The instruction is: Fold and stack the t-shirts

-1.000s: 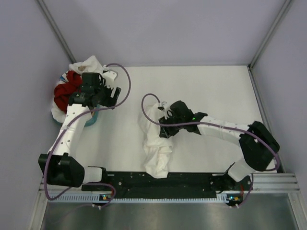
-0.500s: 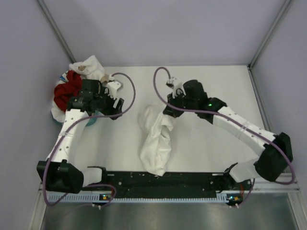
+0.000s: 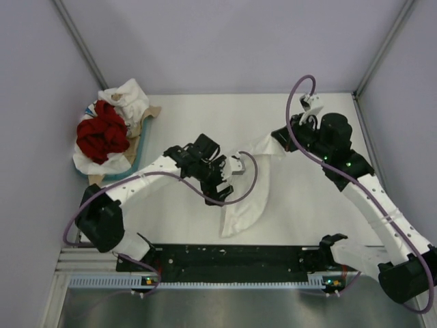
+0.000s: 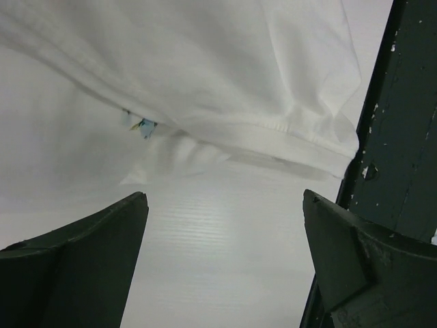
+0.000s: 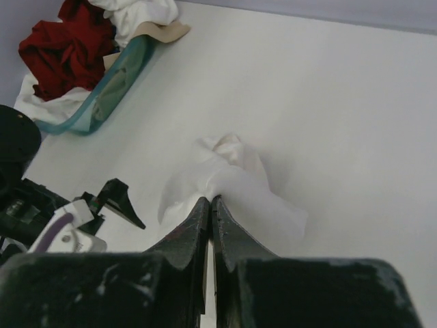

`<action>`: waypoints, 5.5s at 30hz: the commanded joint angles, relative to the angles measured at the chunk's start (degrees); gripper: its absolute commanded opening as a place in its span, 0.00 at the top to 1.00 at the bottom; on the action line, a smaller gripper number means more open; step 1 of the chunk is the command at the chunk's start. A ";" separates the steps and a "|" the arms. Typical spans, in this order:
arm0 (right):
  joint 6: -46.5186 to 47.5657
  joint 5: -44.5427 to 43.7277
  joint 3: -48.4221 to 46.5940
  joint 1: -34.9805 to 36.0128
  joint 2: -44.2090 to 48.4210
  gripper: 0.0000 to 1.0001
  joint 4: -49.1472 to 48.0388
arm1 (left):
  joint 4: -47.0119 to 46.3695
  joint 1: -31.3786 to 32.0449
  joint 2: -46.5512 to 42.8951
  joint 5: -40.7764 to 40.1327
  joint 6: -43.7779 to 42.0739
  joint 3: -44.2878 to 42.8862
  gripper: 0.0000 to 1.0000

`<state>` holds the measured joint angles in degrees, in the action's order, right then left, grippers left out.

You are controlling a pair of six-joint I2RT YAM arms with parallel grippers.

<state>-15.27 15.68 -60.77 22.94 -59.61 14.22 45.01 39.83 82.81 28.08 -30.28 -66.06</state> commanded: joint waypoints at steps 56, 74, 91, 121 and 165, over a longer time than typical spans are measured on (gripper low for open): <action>12.81 -9.88 -5.24 11.69 -42.42 0.30 13.56 | -13.63 -21.73 -6.59 -19.28 2.78 9.62 0.04; 12.36 -12.53 -2.94 14.50 -40.69 1.00 13.73 | -11.88 -22.52 -10.73 -18.41 2.60 8.76 0.03; 17.55 -3.02 -29.85 9.85 1.86 1.00 20.15 | -11.26 -9.89 -6.60 -11.02 2.34 1.46 0.01; 12.19 -6.54 -14.46 -10.10 8.38 1.00 21.38 | -8.21 7.89 20.20 -9.61 -0.66 -2.47 0.84; 3.77 36.70 -41.47 -26.63 -28.05 1.00 -6.66 | -3.71 -29.38 8.65 -32.28 3.30 -50.52 1.00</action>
<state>-7.35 56.82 -84.23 -2.90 -75.85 12.75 47.70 8.80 83.79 -4.27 -30.39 -102.72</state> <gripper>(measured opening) 0.014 0.025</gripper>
